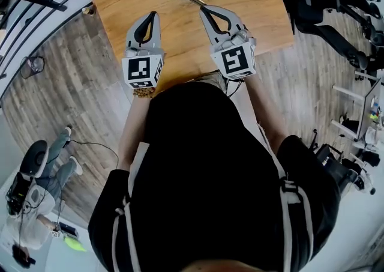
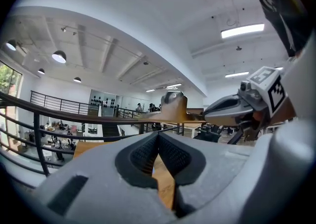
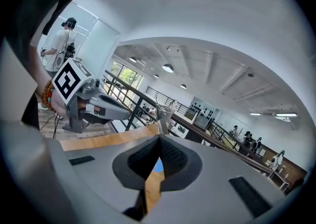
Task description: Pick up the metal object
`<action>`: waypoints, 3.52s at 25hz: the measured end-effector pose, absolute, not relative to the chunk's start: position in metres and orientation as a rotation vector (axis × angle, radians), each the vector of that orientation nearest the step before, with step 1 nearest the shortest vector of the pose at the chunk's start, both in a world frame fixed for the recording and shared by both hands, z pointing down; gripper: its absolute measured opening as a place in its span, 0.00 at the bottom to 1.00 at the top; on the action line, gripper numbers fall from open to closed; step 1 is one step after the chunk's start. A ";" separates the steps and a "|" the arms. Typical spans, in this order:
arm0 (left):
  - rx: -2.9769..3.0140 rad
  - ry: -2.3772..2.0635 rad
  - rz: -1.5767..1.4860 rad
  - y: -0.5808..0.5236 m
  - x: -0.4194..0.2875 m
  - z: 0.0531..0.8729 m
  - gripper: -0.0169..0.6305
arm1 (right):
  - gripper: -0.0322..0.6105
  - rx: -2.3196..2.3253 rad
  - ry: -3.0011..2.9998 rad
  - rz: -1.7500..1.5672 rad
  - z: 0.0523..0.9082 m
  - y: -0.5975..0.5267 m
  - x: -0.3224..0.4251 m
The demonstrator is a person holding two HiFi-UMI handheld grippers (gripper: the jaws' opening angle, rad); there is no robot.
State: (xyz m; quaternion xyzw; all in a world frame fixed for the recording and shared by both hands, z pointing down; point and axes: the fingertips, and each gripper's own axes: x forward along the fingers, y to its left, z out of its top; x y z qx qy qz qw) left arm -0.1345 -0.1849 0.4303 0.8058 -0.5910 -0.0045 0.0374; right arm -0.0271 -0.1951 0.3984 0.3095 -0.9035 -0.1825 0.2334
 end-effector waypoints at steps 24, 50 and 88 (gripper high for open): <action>2.609 -1.809 -0.201 -0.176 -0.100 0.354 0.04 | 0.04 0.986 -2.513 -0.600 0.350 -0.169 -0.001; 2.657 -1.843 -0.275 -0.173 -0.090 0.314 0.04 | 0.04 1.046 -2.564 -0.739 0.294 -0.170 0.003; 2.627 -1.839 -0.223 -0.177 -0.091 0.337 0.04 | 0.04 0.980 -2.507 -0.566 0.350 -0.183 0.001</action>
